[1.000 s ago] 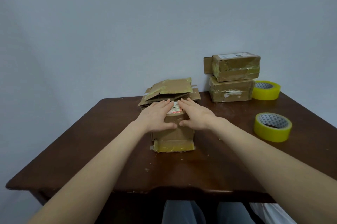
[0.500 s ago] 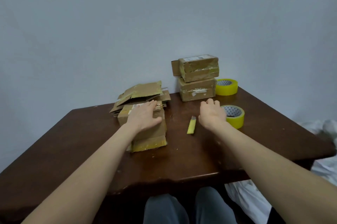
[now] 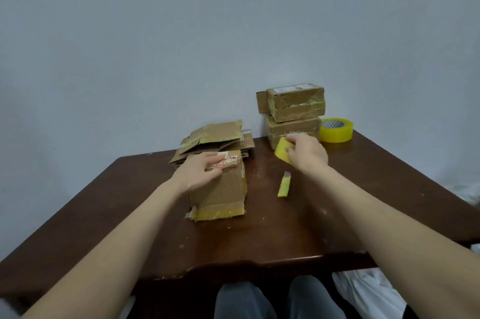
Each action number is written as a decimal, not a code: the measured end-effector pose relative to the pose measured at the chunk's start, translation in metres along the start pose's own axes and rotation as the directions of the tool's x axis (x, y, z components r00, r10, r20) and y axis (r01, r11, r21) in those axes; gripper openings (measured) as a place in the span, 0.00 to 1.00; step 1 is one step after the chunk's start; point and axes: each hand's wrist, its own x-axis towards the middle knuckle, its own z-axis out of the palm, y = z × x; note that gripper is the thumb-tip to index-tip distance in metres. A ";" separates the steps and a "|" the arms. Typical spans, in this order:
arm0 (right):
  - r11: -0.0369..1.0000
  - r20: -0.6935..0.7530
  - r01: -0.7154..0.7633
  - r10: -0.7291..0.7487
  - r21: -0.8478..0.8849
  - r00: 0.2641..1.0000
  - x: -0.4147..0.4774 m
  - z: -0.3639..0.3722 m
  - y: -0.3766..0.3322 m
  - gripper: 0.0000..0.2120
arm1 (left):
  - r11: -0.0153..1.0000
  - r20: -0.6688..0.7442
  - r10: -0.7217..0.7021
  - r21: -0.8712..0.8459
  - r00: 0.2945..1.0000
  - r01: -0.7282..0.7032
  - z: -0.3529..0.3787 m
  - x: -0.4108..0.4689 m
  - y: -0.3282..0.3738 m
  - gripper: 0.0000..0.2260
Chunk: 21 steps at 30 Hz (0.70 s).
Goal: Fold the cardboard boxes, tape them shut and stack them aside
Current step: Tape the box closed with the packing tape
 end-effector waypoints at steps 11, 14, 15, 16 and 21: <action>0.827 0.137 0.297 -0.404 0.477 0.905 0.042 0.017 -0.119 0.11 | 0.692 -0.054 -0.188 -0.716 0.981 0.094 -0.013 0.007 -0.010 0.16; 0.843 0.167 0.292 -0.402 0.451 0.900 0.052 0.029 -0.128 0.05 | 0.327 0.015 -0.351 -0.935 0.936 0.138 -0.022 0.017 -0.010 0.21; 0.844 0.169 0.298 -0.406 0.445 0.898 0.053 0.032 -0.131 0.03 | 0.289 0.026 -0.380 -0.946 0.924 0.146 -0.024 0.020 -0.009 0.22; 0.844 0.168 0.300 -0.408 0.445 0.897 0.055 0.034 -0.133 0.01 | 0.262 0.021 -0.396 -0.956 0.918 0.135 -0.025 0.023 -0.008 0.20; 0.851 0.184 0.314 -0.419 0.421 0.889 0.060 0.038 -0.138 0.05 | 0.350 -0.176 -0.485 -0.937 0.856 0.006 -0.027 0.031 0.003 0.06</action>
